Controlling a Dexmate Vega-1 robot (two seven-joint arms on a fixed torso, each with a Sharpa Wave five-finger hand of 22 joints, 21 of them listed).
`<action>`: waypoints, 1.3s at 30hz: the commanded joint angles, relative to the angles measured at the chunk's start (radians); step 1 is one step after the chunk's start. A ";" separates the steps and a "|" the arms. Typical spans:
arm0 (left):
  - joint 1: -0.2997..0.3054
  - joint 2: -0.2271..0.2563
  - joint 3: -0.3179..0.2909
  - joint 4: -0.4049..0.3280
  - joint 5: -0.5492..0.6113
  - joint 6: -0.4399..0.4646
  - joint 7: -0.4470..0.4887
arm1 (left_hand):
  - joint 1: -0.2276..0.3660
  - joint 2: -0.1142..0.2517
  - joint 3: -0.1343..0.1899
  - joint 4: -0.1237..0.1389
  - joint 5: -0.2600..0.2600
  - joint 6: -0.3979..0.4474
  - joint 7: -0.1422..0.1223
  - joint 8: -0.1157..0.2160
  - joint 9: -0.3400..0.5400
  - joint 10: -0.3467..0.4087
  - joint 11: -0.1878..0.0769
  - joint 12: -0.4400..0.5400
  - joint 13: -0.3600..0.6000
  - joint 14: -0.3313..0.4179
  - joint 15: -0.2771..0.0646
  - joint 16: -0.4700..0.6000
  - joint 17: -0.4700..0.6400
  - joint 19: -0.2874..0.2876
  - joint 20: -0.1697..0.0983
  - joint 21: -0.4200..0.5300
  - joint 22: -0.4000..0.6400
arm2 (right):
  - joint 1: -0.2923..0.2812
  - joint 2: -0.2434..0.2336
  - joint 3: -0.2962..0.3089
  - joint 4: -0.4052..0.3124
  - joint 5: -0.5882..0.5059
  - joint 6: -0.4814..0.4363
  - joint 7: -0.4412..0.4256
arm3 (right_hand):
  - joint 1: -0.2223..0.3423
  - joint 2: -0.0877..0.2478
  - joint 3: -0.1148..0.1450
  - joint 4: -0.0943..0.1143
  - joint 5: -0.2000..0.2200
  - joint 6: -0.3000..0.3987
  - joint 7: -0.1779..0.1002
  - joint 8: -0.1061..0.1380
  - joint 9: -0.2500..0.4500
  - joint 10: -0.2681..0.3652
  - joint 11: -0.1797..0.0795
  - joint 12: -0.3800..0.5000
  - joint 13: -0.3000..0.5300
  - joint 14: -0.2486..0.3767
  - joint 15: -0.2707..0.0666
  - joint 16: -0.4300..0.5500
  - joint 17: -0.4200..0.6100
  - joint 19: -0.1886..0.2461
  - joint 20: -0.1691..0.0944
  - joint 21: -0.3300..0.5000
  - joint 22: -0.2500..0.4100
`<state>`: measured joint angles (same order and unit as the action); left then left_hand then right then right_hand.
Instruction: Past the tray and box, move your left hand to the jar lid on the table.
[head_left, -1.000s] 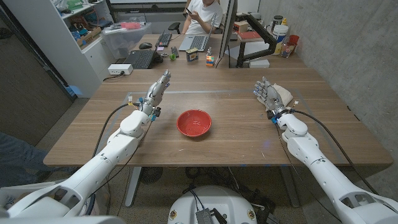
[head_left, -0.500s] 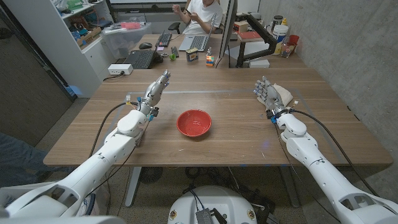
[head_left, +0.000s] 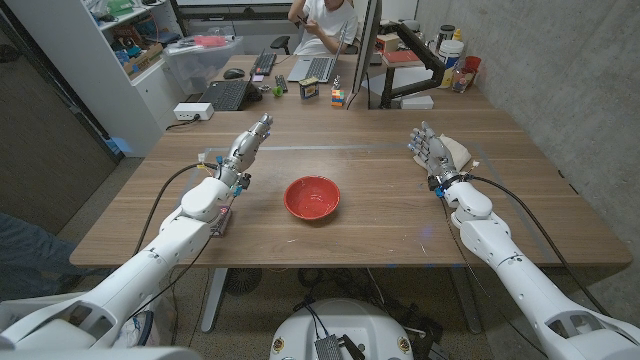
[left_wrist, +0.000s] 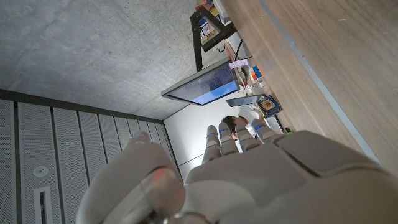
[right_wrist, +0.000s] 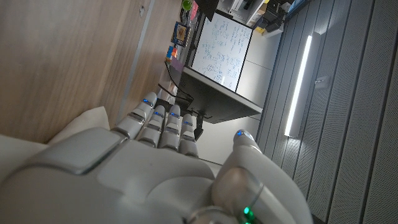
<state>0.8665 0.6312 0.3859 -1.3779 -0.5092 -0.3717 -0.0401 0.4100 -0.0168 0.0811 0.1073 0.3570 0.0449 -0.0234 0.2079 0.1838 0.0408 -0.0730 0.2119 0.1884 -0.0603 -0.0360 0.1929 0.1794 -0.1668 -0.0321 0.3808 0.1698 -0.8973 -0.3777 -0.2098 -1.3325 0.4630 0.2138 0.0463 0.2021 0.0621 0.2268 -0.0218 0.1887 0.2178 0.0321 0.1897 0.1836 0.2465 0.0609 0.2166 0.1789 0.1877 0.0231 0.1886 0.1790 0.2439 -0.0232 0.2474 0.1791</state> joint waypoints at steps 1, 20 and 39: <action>0.012 0.042 -0.011 -0.015 0.012 0.008 -0.013 | 0.012 -0.003 -0.001 -0.001 0.005 0.011 0.003 0.008 0.005 0.007 -0.005 0.008 0.002 0.004 -0.012 0.007 0.001 -0.014 0.010 -0.001 0.006 | -0.004 -0.006 -0.005 -0.021 -0.009 -0.014 -0.019 | -0.002 0.005 0.001 0.003 0.004 0.002 -0.007 0.006 0.004 0.009 0.001 0.002 0.005 0.012 0.001 0.003 0.006 0.005 0.004 -0.002 0.005; 0.023 0.110 -0.018 -0.050 0.080 0.044 0.027 | 0.024 0.000 -0.003 -0.007 0.009 0.017 0.001 0.007 0.006 0.017 -0.007 0.009 0.002 0.016 -0.011 0.007 0.002 -0.006 0.016 -0.009 0.006 | 0.018 0.005 -0.017 0.012 -0.015 -0.020 -0.022 | -0.003 0.005 0.000 0.003 0.004 0.002 -0.009 0.006 0.004 0.009 0.001 0.001 0.005 0.013 0.001 0.003 0.006 0.006 0.004 -0.006 0.005; 0.072 0.166 -0.044 -0.125 0.173 0.130 0.174 | 0.038 0.004 -0.003 -0.013 0.014 0.032 -0.008 0.009 0.006 0.031 -0.016 0.010 0.003 0.024 -0.016 0.007 0.002 0.002 0.026 -0.016 0.007 | 0.048 0.021 -0.021 0.083 -0.006 0.012 0.014 | -0.005 0.006 -0.002 0.003 0.004 0.001 -0.010 0.005 0.004 0.009 -0.001 0.000 0.005 0.013 0.000 0.002 0.006 0.006 0.005 -0.009 0.006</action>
<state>0.9131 0.7702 0.3551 -1.4684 -0.3765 -0.2842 0.0681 0.4365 -0.0170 0.0785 0.0991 0.3646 0.0627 -0.0304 0.2079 0.1887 0.0622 -0.0874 0.2186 0.1883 -0.0380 -0.0325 0.1929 0.1791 -0.1612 -0.0158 0.3657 0.1747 -0.8636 -0.3639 -0.2272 -1.2811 0.4512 0.2125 0.0418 0.2021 0.0621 0.2268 -0.0218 0.1887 0.2178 0.0322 0.1897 0.1836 0.2464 0.0609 0.2166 0.1788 0.1877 0.0231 0.1885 0.1789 0.2438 -0.0233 0.2436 0.1790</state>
